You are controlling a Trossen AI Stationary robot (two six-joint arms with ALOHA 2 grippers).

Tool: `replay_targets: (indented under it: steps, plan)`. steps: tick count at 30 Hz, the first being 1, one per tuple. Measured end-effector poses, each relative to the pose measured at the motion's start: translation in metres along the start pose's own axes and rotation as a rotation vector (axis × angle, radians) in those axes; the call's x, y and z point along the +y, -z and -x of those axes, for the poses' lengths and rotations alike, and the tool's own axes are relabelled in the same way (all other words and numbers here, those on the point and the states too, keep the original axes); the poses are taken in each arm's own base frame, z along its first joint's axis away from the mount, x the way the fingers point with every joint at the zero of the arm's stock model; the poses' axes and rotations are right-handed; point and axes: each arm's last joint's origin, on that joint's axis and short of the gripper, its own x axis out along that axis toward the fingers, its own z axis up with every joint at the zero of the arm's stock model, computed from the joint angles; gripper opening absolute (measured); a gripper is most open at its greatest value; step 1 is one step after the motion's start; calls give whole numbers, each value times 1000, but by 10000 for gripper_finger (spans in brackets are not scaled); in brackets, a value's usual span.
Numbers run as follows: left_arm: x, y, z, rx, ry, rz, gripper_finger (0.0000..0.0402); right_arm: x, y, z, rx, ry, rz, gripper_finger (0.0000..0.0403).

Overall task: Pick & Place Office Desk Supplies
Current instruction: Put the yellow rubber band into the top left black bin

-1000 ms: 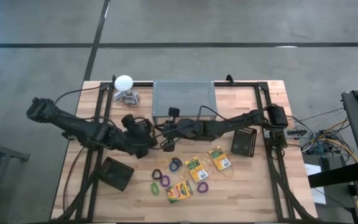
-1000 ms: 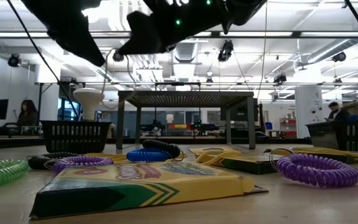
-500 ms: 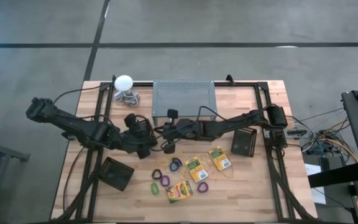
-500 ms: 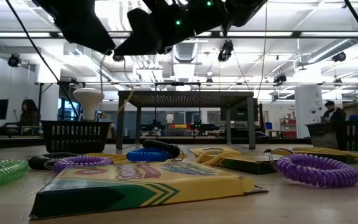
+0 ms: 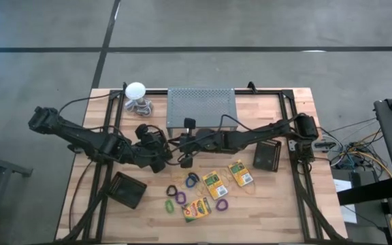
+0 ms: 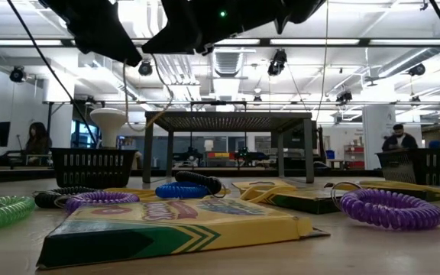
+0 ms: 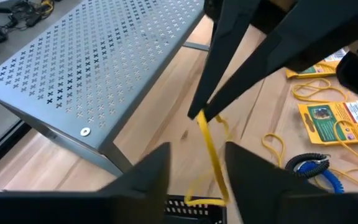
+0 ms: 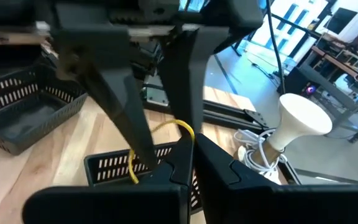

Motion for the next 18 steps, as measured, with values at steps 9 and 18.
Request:
replay_targets:
  steps: [9,18]
  plan:
    - [0,-4,1,-42,-22,48,9,0,2,1,28,-8,-34,8]
    - [0,-4,0,-45,-25,61,2,-9,-7,17,120,-4,-101,49]
